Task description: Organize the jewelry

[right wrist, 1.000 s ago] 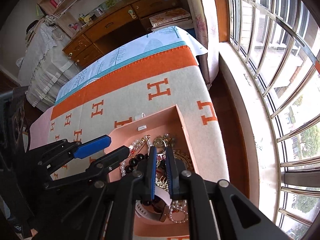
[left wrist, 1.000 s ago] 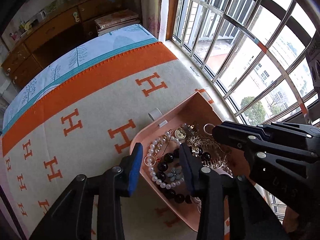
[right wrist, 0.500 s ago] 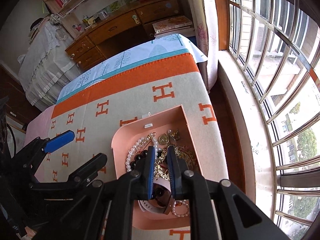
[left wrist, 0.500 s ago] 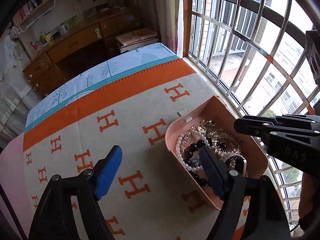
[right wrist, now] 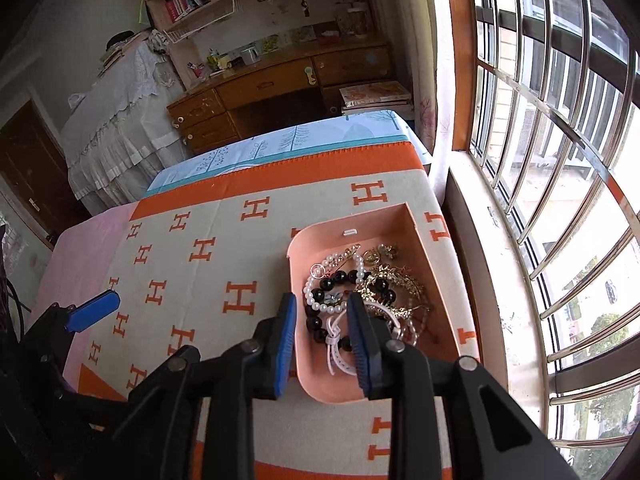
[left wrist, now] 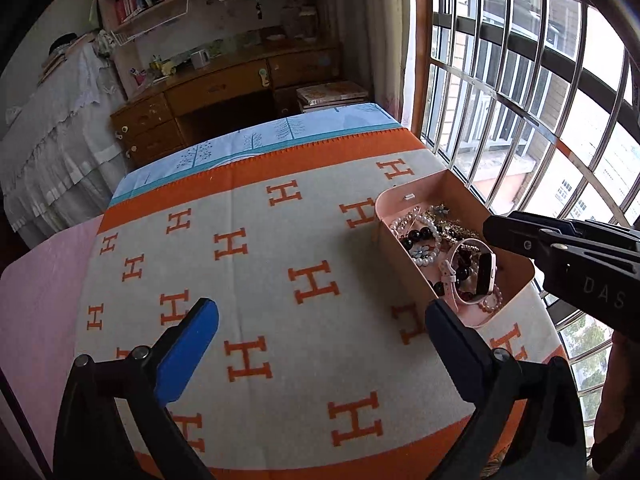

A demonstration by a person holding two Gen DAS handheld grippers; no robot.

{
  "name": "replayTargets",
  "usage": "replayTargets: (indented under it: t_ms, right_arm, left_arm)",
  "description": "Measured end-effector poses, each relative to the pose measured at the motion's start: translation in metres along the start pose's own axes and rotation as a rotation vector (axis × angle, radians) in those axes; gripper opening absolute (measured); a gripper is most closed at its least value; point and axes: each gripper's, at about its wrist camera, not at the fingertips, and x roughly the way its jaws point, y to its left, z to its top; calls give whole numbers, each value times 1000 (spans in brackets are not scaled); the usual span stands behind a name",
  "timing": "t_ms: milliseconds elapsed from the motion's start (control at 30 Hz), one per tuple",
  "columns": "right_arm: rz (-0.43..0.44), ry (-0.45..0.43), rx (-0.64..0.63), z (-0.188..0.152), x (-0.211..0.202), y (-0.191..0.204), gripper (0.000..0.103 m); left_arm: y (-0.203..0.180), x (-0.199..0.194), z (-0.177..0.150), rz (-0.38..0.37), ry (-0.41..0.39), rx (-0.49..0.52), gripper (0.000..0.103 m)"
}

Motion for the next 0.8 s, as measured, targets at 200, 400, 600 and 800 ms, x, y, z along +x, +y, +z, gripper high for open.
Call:
replayTargets:
  t_ms: [200, 400, 600, 800]
  right_arm:
    - [-3, -70, -25, -29, -22, 24, 33]
    - [18, -153, -58, -49, -53, 46, 63]
    - [18, -221, -91, -49, -75, 59, 65]
    - [4, -251, -120, -51, -89, 65, 65]
  left_arm:
    - [29, -30, -21, 101, -28, -89, 102]
    - [56, -63, -34, 117, -94, -193, 102]
    - [55, -85, -34, 79, -146, -236, 102]
    - [49, -99, -32, 96, -191, -253, 102]
